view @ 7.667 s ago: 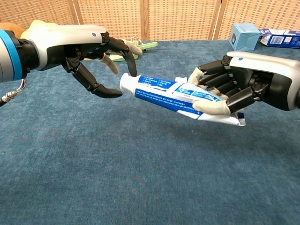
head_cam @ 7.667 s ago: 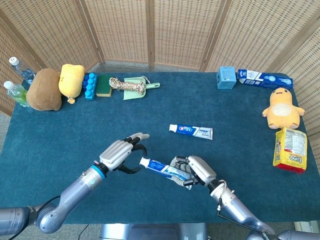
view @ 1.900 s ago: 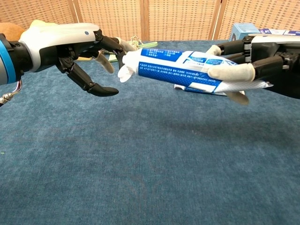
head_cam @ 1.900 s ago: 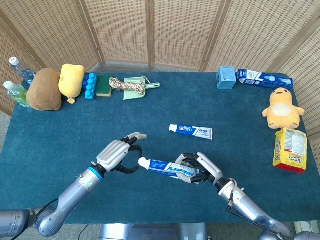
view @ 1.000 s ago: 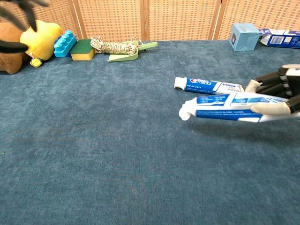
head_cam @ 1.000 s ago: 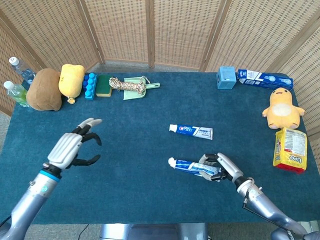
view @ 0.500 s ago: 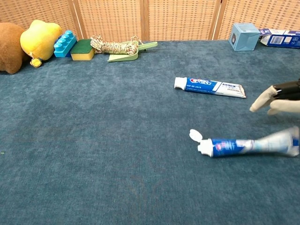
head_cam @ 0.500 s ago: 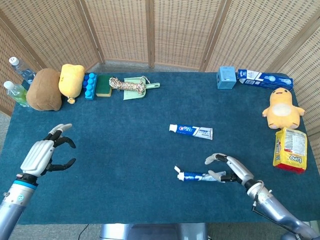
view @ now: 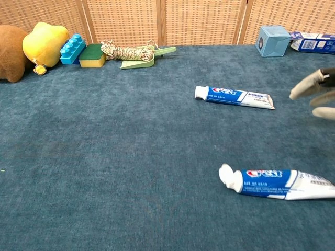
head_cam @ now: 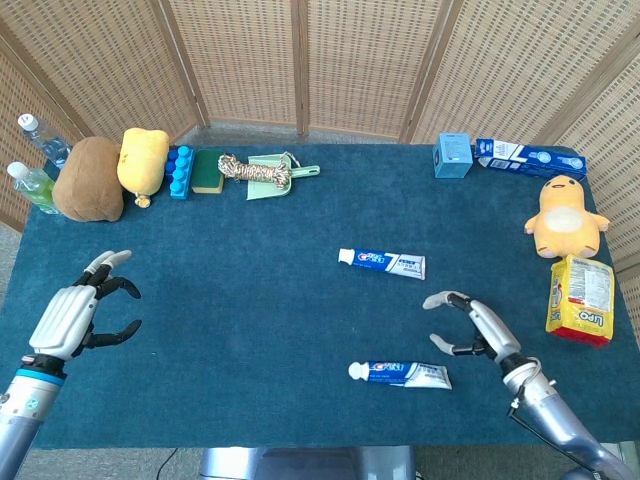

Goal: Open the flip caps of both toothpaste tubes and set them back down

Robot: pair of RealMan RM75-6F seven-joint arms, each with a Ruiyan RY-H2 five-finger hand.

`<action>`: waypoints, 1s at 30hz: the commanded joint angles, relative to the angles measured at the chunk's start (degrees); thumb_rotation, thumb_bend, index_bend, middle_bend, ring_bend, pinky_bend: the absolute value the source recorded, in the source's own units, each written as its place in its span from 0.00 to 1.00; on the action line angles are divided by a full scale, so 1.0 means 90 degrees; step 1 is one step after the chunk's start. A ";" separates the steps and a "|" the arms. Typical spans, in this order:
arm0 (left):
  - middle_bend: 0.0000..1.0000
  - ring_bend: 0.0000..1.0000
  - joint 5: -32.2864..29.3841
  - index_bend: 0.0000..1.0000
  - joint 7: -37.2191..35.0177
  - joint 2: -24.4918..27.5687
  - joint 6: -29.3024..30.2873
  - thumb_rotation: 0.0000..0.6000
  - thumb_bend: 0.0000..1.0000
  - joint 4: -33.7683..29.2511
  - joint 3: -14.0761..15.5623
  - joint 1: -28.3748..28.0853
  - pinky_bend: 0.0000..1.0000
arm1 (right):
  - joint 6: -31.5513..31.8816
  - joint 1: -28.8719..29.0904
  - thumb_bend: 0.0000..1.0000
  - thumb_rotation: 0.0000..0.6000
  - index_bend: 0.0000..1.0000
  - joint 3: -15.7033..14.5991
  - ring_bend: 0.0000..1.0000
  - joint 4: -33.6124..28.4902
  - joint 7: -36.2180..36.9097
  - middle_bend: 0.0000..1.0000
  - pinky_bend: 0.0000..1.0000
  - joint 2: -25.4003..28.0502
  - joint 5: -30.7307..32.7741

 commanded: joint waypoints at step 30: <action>0.09 0.03 -0.0111 0.27 0.0045 -0.0129 -0.0021 1.00 0.24 0.0543 -0.0360 0.0127 0.17 | -0.0720 0.2279 0.29 1.00 0.26 0.1407 0.09 0.0855 -0.6633 0.20 0.20 -0.2076 0.3679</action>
